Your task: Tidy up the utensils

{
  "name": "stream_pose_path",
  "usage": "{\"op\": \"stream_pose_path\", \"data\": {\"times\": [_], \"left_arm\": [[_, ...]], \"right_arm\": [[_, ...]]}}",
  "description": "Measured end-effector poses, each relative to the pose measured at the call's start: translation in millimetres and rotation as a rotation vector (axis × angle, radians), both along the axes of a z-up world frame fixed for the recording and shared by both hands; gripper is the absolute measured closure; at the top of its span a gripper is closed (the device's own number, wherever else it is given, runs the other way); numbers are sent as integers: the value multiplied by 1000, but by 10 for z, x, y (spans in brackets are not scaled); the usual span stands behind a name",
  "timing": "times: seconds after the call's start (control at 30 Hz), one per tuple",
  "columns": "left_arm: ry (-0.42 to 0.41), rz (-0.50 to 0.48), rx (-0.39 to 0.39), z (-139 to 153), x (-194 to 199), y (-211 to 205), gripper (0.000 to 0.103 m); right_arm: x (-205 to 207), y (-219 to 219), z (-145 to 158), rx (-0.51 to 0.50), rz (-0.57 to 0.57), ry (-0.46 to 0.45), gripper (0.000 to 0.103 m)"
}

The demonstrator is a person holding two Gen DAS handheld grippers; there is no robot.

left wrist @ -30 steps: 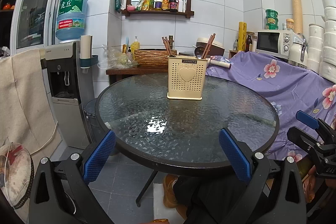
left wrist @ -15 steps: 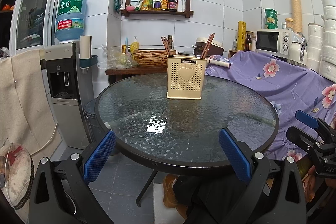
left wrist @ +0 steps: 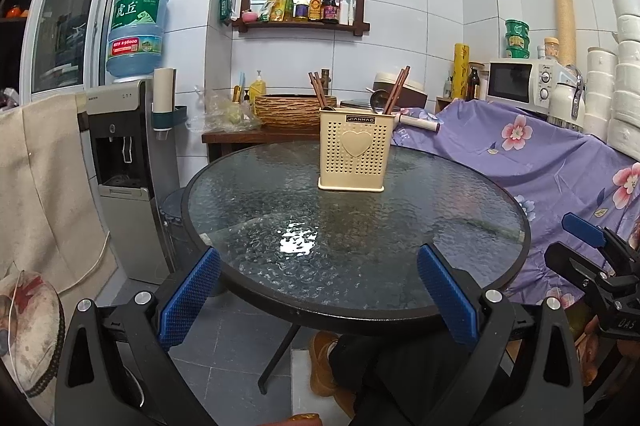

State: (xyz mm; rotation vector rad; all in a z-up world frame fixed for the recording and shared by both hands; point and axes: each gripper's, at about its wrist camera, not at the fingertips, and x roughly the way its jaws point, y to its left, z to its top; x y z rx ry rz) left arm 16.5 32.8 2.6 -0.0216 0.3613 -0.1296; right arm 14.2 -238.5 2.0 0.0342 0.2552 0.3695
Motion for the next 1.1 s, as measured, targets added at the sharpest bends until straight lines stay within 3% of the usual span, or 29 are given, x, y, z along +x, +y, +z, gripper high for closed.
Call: {"op": "stream_pose_path", "data": {"times": [1.1], "left_arm": [[7, -16, -1, 12, 18, 5, 6]], "right_arm": [[-7, 21, 8, 1, -6, 3, 6]]}}
